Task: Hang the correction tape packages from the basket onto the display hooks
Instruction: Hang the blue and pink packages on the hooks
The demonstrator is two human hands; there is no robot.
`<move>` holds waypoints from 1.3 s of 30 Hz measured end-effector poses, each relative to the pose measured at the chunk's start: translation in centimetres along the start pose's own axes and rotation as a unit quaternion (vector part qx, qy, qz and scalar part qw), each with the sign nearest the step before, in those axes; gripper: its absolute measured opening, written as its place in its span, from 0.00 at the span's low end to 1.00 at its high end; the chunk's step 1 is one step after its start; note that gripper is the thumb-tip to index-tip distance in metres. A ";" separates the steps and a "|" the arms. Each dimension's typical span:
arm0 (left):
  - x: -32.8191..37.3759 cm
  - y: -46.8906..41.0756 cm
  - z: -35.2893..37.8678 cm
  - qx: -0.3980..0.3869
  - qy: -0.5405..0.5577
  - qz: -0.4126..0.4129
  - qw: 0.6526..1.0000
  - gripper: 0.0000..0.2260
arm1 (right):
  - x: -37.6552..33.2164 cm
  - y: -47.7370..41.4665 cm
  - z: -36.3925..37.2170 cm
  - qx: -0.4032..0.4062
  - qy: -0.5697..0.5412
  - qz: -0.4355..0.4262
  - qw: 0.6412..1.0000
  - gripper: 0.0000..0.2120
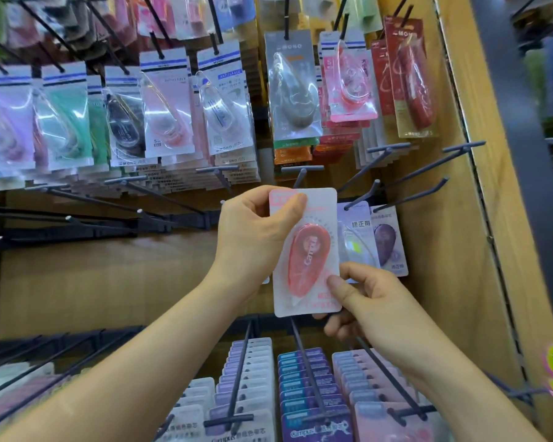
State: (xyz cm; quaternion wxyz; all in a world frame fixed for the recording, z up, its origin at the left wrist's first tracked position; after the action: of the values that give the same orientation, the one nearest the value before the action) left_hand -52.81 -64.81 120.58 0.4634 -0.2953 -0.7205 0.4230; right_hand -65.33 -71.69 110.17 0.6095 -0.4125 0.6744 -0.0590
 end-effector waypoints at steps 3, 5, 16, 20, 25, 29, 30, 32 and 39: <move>-0.1 0.1 -0.5 0.022 -0.008 0.004 1.000 0.03 | -0.2 0.0 0.1 0.002 0.014 -0.006 1.000 0.09; -0.3 0.0 -1.0 0.040 0.001 0.003 0.999 0.04 | -0.1 -0.1 0.1 0.007 0.023 -0.004 1.000 0.09; -4.2 -1.0 0.4 -0.028 0.081 -0.167 0.982 0.05 | 1.0 -0.7 0.4 0.002 0.037 0.028 0.999 0.11; -5.0 -0.8 0.1 -0.072 0.030 -0.168 0.983 0.05 | 1.8 -1.0 -0.1 0.025 0.029 0.052 0.998 0.10; -6.8 -1.2 -1.3 -0.064 -0.131 -0.185 0.972 0.10 | 2.0 -1.6 -0.6 0.016 0.109 0.072 0.991 0.06; -9.1 -3.0 -1.0 -0.051 -0.178 -0.179 0.966 0.10 | 1.9 -1.4 -1.8 0.035 0.234 0.072 0.969 0.03; -10.0 -3.5 -1.0 -0.047 -0.178 -0.183 0.966 0.09 | 1.8 -1.2 -2.0 0.038 0.263 0.070 0.961 0.03; -12.0 -4.7 -1.1 -0.037 -0.195 -0.198 0.960 0.08 | 1.9 -0.9 -2.3 0.038 0.288 0.062 0.955 0.04; -16.4 -7.9 -1.5 -0.002 -0.279 -0.212 0.937 0.13 | 2.0 0.0 -3.7 0.047 0.316 0.037 0.947 0.06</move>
State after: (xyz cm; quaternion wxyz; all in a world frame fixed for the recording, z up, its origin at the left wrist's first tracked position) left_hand -45.20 -81.39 121.00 0.3224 -0.0066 -0.8675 0.3788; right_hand -68.36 -74.48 109.57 0.3855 -0.3188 0.8436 -0.1953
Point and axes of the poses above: each hand's wrist, its own y-axis away from the middle knuckle, its own z-axis out of the palm, x = y × z, the point moved 10 cm from there along -y, towards the middle knuckle, and after that the axes turned 10 degrees about -x, right-handed, at the moved point
